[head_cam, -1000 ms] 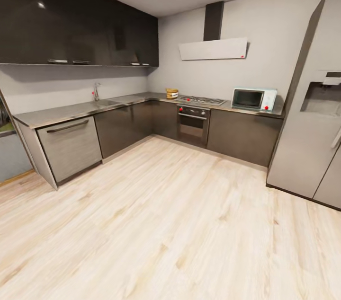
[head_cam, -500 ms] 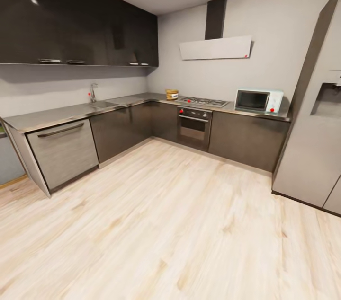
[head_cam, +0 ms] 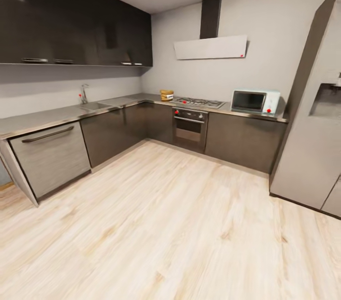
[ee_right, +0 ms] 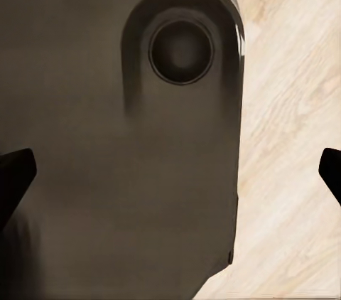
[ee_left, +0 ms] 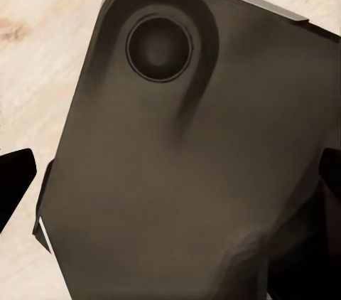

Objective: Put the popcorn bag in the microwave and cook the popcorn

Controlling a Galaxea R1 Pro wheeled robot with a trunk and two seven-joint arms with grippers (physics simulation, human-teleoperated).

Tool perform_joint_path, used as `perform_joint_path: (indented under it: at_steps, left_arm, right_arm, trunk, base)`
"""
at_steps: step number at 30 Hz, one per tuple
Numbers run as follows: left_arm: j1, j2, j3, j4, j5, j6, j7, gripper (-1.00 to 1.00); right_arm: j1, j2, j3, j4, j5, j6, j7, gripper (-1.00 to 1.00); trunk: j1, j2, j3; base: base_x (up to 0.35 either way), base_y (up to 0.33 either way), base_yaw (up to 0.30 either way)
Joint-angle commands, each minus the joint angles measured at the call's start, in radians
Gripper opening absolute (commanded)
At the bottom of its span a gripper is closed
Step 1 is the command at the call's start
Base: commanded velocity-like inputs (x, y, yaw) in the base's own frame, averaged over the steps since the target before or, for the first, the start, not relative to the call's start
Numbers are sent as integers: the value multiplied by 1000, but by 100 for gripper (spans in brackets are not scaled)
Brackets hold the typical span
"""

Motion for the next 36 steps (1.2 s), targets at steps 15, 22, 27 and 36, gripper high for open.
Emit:
perform_joint_path:
  at_steps: [15,22,27,36]
  left_arm:
    - [0,-1,-3,-1,4,-1,-1,100]
    - [0,-1,-3,-1,4,-1,0,100]
    - [0,-1,-3,-1,4,-1,0,100]
    - [0,-1,-3,-1,5,-1,0,100]
  right_arm:
    - [-1,-3,-2,2,-4,-5,0,100]
    - [-1,-3,-2,2,-2,-5,0,100]
    - [-1,-2,-1,2,1,-5,0,100]
    - [-1,-2,0,2,4,-5,0,100]
  trunk:
    - [0,0,-1]
    - [0,0,-1]
    - [0,0,-1]
    - [0,0,-1]
  base:
    - [0,0,-271]
    - [0,0,-281]
    - [0,0,-281]
    - [0,0,-281]
